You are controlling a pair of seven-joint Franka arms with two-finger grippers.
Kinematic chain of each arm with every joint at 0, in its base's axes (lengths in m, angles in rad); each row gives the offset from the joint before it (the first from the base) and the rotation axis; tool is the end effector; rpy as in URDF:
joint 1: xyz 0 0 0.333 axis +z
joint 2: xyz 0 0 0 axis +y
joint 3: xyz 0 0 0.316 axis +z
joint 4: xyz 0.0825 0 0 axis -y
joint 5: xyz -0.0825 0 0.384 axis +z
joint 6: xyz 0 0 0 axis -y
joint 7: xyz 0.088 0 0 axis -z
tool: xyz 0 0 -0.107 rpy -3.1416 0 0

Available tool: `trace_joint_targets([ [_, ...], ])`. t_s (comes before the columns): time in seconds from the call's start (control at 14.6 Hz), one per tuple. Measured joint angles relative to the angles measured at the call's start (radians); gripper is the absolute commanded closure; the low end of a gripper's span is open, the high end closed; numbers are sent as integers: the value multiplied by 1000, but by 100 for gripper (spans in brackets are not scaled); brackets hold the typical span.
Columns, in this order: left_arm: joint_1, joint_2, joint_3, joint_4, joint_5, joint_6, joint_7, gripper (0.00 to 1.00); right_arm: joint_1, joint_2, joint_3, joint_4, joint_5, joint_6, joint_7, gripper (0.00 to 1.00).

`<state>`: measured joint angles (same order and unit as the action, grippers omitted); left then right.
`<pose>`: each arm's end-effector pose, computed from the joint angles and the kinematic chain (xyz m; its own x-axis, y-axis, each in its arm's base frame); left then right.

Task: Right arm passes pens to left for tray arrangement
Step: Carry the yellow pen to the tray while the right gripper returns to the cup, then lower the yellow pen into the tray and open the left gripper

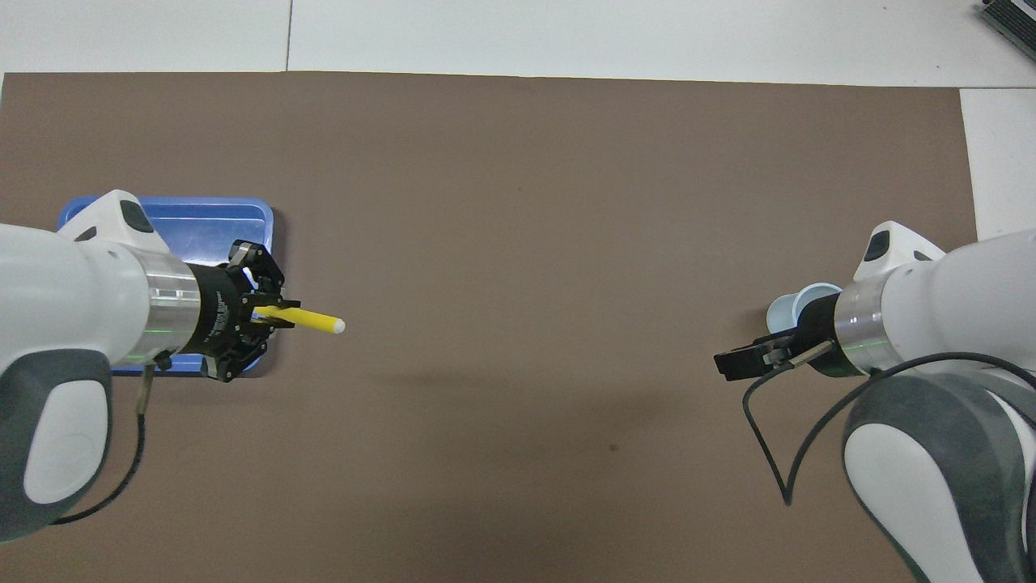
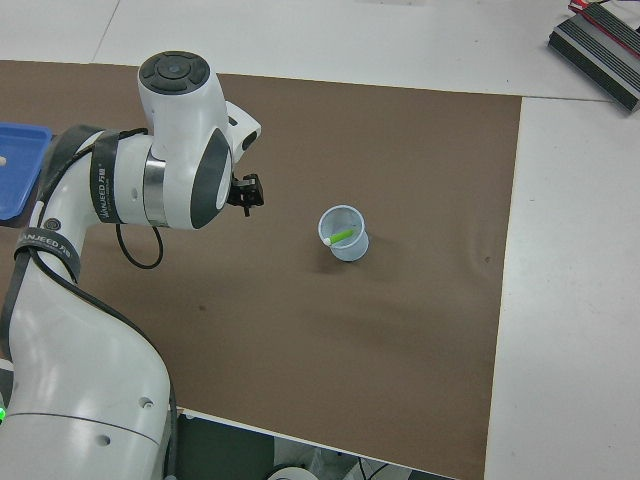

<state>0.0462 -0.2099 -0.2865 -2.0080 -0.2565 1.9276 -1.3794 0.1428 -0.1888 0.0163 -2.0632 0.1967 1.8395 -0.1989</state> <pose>0.4899 -0.1486 0.5549 0.3537 0.9209 -0.1640 0.9317 -0.3314 0.1487 0.4887 0.0946 0.5142 0.9547 0.2976 -0.0026 0.2919 -0.9379 -0.1877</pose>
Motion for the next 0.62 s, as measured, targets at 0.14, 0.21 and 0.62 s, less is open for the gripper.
trace_joint_targets([
  [0.14,86,1,3,-9,0,-14,208,100,-22,0,0,-7,-68,8,0,0],
  [0.21,132,2,4,-21,0,-23,330,100,-33,0,0,-12,-99,12,0,0],
  [0.62,297,146,9,-32,139,1,922,100,-74,0,0,-95,-183,108,-7,0],
])
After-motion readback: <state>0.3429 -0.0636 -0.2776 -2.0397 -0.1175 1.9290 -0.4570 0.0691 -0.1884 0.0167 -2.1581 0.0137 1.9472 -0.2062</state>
